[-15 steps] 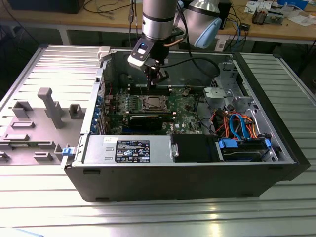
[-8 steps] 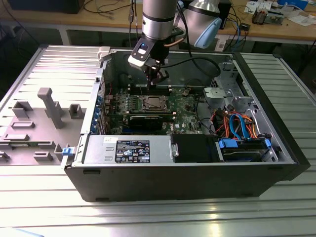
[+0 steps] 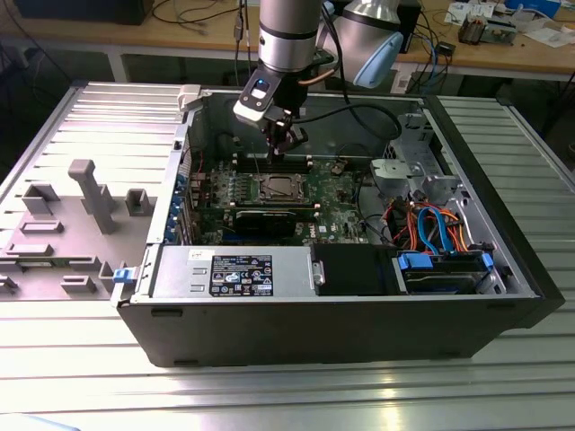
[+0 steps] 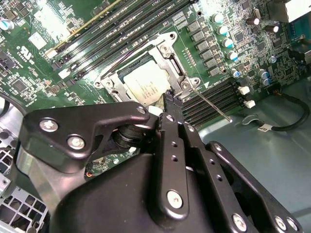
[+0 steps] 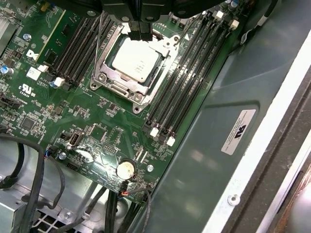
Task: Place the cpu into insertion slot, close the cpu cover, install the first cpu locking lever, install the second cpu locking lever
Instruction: 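Install the first cpu locking lever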
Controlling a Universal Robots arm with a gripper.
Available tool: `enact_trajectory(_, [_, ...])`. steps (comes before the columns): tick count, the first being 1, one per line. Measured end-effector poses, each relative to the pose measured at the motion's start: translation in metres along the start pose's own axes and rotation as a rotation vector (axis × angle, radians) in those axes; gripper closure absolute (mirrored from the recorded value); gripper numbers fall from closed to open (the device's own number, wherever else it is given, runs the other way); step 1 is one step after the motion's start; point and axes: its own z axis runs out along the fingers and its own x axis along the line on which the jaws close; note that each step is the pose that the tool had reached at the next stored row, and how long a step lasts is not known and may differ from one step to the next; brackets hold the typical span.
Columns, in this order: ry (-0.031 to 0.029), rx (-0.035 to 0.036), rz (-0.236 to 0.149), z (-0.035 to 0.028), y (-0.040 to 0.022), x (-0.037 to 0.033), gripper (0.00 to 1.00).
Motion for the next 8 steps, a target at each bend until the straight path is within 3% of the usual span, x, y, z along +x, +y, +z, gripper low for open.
enact_trajectory(8, [-0.0002,0.0002,-0.009,0.0001,0.0,0.0,0.89])
